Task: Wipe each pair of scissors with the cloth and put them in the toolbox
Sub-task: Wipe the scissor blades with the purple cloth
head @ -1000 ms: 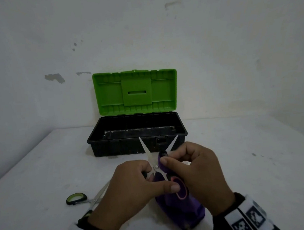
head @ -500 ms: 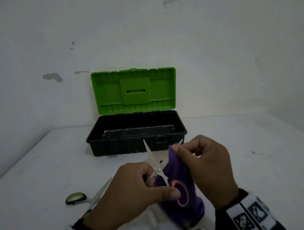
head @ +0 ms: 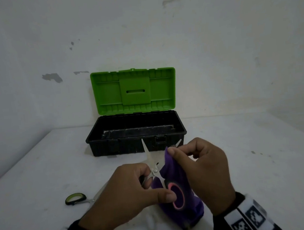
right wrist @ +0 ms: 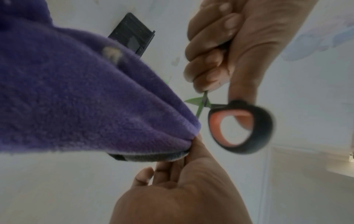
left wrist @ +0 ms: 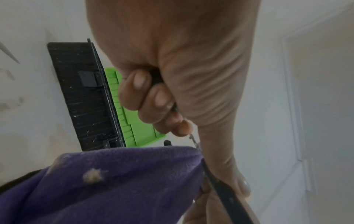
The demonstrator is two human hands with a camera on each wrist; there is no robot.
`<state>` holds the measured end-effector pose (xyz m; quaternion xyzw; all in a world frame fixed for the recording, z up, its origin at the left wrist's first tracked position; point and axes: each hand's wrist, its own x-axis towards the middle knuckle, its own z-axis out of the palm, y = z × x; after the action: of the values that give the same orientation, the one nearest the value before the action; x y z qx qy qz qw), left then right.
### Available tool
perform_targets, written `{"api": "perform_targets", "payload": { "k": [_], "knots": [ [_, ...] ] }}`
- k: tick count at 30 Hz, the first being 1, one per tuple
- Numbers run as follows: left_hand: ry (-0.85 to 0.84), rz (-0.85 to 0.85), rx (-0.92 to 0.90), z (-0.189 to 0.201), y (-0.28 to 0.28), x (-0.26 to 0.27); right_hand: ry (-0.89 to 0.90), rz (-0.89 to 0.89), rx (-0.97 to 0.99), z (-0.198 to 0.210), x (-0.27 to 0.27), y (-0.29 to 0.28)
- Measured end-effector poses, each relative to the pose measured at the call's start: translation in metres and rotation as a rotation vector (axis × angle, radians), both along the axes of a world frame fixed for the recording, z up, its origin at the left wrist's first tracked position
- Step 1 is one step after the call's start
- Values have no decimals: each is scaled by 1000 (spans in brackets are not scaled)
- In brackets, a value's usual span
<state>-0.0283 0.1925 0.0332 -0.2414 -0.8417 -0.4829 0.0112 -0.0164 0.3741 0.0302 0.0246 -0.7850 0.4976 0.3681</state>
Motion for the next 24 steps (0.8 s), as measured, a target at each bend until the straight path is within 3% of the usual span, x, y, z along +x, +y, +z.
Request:
{"api": "perform_targets", "payload": {
  "k": [4,9,17,24],
  "knots": [
    [-1,9,-22,1,1,0,17,-109,-50,2,-13,15],
    [-12,8,-32,4,1,0,1,4,20,0,-1,2],
    [3,125,-145,3,2,1,-41,-107,-93,13,-21,35],
    [180,341,-459,18,16,10,-56,58,153,13,5,0]
  ]
}}
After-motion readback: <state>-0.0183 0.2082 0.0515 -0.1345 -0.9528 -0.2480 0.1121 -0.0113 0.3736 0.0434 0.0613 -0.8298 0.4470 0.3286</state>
